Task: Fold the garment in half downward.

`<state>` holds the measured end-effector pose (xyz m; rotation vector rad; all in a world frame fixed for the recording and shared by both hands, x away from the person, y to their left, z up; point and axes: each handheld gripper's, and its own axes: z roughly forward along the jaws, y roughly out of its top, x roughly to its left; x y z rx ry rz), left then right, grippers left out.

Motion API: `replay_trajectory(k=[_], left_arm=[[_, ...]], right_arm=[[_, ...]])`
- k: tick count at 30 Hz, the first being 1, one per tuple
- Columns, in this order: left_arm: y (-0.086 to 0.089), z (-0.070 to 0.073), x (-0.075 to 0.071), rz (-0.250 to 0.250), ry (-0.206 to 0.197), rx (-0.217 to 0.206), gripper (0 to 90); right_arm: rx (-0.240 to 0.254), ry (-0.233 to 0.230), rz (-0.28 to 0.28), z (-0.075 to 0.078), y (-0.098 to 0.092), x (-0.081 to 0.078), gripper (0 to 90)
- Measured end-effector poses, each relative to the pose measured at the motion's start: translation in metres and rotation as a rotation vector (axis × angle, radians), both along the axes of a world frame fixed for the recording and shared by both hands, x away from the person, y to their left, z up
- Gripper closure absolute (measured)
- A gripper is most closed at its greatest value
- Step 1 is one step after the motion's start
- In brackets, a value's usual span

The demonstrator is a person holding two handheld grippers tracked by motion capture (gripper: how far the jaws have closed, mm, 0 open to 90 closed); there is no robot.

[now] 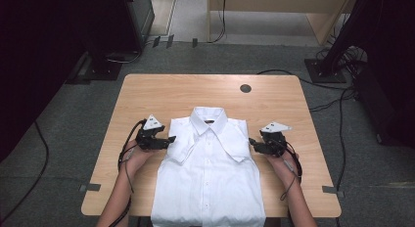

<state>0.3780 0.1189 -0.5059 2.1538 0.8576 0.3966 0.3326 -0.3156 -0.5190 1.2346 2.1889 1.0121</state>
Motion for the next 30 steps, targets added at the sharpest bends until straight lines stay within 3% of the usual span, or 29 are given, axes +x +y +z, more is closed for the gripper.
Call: replay_trajectory(k=[7, 18, 30], left_arm=[[-0.003, 0.001, 0.004, -0.005, -0.007, 0.000, 35.5], [-0.008, -0.005, 0.008, -0.014, -0.014, 0.010, 33.2], [-0.017, -0.009, 0.012, -0.021, -0.028, 0.031, 33.4]], right_arm=[[0.013, 0.016, 0.009, -0.001, 0.001, 0.002, 44.3], [0.024, 0.033, 0.031, 0.001, 0.004, 0.012, 49.5], [0.015, 0.009, 0.059, 0.002, 0.014, 0.022, 49.4]])
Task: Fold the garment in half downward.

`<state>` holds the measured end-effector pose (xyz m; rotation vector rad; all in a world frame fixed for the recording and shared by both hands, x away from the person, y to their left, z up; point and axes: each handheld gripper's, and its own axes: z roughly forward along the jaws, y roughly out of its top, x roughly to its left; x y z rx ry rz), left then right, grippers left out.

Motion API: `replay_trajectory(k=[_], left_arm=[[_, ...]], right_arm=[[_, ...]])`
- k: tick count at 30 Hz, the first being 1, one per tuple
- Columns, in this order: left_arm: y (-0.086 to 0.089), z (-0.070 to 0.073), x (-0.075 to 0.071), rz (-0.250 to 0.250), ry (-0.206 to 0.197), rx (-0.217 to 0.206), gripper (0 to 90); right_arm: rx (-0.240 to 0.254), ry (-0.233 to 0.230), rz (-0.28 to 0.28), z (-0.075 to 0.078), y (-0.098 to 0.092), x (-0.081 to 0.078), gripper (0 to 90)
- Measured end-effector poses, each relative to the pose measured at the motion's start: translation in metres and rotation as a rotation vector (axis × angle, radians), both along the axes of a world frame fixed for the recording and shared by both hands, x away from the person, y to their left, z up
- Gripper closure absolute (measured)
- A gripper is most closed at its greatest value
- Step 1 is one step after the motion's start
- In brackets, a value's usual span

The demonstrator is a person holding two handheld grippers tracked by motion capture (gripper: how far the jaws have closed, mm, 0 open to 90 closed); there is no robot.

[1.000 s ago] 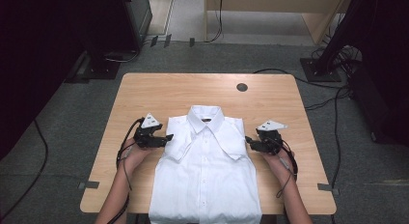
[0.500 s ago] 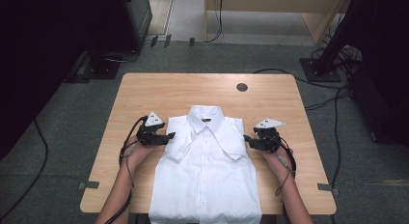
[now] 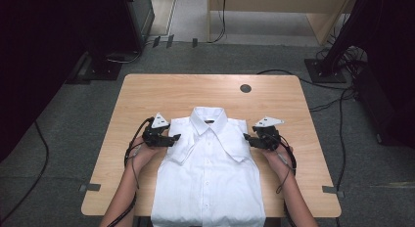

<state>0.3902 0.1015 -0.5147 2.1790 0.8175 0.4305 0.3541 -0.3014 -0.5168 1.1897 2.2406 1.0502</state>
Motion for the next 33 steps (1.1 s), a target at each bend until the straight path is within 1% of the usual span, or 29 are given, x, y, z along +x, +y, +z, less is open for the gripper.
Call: replay_trajectory(k=[4, 6, 8, 13, 15, 19, 20, 23, 26, 28, 29, 33], left_arm=[[-0.002, -0.002, 0.001, 0.004, 0.001, -0.003, 33.2], [-0.003, -0.004, 0.002, 0.001, 0.002, 0.011, 33.2], [-0.004, -0.005, 0.002, 0.001, 0.002, 0.016, 33.2], [-0.002, -0.006, 0.004, 0.000, 0.007, 0.003, 33.0], [0.000, -0.006, 0.005, 0.001, 0.022, -0.007, 32.9], [0.001, -0.006, 0.006, -0.005, 0.020, 0.004, 32.9], [0.001, -0.006, 0.006, -0.005, 0.019, 0.005, 33.0], [0.001, -0.005, 0.006, -0.007, 0.018, 0.012, 33.1], [0.002, -0.005, 0.005, -0.006, 0.019, 0.017, 33.1], [0.005, -0.003, 0.005, -0.008, 0.019, 0.030, 33.1], [0.005, -0.003, 0.005, -0.006, 0.020, 0.031, 33.1], [0.007, -0.003, 0.006, -0.003, 0.029, 0.030, 33.0]], right_arm=[[-0.003, 0.010, -0.003, -0.002, 0.003, 0.003, 49.3], [-0.005, 0.017, -0.003, -0.004, 0.005, 0.005, 49.3], [-0.004, 0.019, -0.005, -0.005, 0.006, 0.006, 48.6], [-0.007, 0.017, -0.024, -0.007, 0.007, 0.011, 48.6], [-0.010, 0.022, -0.026, -0.007, 0.007, 0.012, 48.5], [-0.015, 0.019, -0.028, -0.007, 0.006, 0.012, 48.6], [-0.023, 0.018, -0.031, -0.007, 0.005, 0.012, 48.6], [-0.018, 0.023, -0.030, -0.007, 0.002, 0.012, 48.7], [-0.032, 0.018, -0.027, -0.006, 0.003, 0.011, 48.9], [-0.038, 0.017, -0.029, -0.006, 0.002, 0.011, 49.1], [-0.038, 0.012, -0.030, -0.006, 0.000, 0.010, 49.1], [-0.008, 0.023, -0.040, -0.008, -0.005, 0.010, 49.0]])
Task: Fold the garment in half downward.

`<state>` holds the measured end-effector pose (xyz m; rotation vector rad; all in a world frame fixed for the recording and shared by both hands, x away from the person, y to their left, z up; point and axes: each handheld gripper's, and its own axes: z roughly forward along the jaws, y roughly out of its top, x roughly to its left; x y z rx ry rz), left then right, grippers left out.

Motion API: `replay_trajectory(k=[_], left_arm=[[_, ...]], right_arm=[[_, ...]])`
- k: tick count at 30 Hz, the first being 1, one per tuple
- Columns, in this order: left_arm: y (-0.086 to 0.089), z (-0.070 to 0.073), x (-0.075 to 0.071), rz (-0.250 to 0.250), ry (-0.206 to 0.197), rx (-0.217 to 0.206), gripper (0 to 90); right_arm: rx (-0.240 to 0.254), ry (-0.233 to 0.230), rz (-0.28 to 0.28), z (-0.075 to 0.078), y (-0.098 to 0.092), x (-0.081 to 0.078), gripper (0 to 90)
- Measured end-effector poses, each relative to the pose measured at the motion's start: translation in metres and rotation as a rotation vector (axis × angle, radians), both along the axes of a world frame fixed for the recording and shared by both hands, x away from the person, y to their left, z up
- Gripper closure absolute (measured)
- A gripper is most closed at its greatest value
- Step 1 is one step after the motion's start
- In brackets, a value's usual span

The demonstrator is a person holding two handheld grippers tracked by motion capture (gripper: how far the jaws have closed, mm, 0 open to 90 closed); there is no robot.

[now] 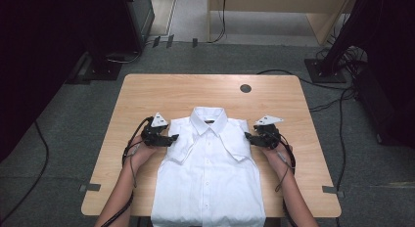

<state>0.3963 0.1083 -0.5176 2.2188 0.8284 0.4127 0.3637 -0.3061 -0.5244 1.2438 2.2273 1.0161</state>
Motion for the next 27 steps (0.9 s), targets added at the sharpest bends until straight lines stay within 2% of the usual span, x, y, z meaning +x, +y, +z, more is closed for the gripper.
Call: replay_trajectory(k=[5, 12, 14, 20, 25, 27], left_arm=[[-0.002, 0.002, 0.001, 0.002, 0.003, -0.020, 32.9], [-0.006, 0.004, 0.006, 0.004, -0.014, -0.013, 30.5], [-0.006, 0.005, 0.009, 0.004, -0.012, -0.027, 30.5], [-0.007, 0.004, 0.015, 0.010, 0.003, -0.019, 30.6], [-0.008, 0.004, 0.020, -0.019, 0.006, 0.005, 32.3], [-0.008, 0.004, 0.021, -0.024, 0.011, 0.003, 32.3]], right_arm=[[-0.001, 0.007, 0.010, 0.002, 0.001, 0.002, 47.8], [0.018, 0.016, 0.024, 0.005, 0.002, 0.008, 46.7], [0.019, 0.020, 0.033, 0.006, 0.003, 0.010, 46.6], [0.017, 0.025, 0.059, 0.007, 0.006, 0.016, 46.6], [0.030, 0.022, 0.056, 0.007, 0.007, 0.021, 46.7], [0.026, 0.017, 0.062, 0.007, 0.008, 0.023, 46.7]])
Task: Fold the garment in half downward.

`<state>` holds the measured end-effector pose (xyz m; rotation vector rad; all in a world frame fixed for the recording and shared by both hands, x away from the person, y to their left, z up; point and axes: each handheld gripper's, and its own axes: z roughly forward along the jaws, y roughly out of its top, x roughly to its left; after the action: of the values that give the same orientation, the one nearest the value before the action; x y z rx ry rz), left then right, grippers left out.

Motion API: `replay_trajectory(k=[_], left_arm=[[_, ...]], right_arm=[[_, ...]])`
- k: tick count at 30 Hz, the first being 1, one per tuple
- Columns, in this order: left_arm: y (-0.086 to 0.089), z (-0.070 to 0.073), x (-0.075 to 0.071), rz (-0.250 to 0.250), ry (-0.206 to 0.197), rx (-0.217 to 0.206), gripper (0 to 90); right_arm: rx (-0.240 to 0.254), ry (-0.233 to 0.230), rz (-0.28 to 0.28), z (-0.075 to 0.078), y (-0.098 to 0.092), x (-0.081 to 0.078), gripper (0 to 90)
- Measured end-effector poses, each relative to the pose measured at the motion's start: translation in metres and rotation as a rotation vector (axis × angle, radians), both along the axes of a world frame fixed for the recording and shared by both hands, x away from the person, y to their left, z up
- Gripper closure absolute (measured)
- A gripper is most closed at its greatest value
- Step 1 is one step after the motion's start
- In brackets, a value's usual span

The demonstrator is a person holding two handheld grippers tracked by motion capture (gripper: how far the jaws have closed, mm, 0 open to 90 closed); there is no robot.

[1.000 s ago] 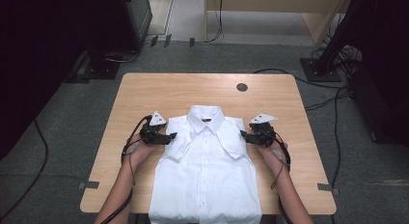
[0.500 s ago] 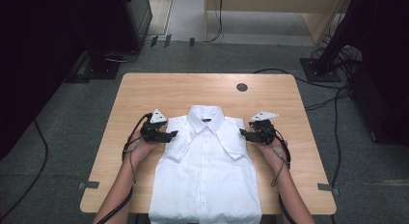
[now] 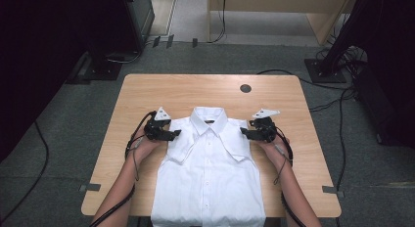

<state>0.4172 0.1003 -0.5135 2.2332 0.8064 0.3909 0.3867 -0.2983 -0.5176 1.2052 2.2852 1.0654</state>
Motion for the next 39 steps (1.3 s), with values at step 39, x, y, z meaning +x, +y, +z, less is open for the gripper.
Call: replay_trajectory(k=[39], left_arm=[[-0.020, -0.001, 0.027, -0.023, 0.015, 0.009, 35.9]], right_arm=[[-0.021, 0.009, 0.045, 0.001, 0.020, 0.032, 43.9]])
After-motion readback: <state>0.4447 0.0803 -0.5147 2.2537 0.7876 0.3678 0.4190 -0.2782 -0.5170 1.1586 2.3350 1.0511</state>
